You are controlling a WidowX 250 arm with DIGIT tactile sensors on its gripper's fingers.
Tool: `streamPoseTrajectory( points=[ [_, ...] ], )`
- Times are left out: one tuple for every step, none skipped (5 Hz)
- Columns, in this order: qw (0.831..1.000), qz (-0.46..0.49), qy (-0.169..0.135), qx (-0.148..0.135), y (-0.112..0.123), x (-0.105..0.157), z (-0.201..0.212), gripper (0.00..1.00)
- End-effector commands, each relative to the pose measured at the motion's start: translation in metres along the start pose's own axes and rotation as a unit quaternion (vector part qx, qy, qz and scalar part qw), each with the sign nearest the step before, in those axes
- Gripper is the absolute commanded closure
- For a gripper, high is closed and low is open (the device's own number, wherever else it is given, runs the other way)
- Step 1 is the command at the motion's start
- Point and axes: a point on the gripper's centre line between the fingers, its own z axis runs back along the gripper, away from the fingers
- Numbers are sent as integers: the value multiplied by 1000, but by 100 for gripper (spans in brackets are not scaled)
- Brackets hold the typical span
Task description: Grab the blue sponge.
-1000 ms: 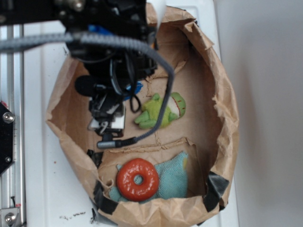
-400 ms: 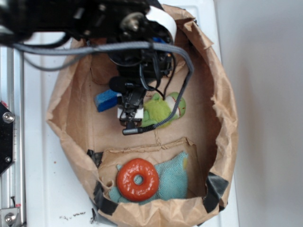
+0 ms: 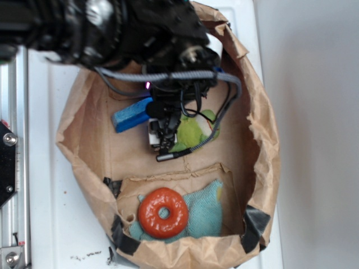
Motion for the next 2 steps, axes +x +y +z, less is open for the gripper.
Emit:
streamPoseTrajectory(
  points=[
    [998, -11, -13, 58, -13, 8, 11, 100],
    [998, -19, -22, 57, -13, 9, 16, 100]
  ],
)
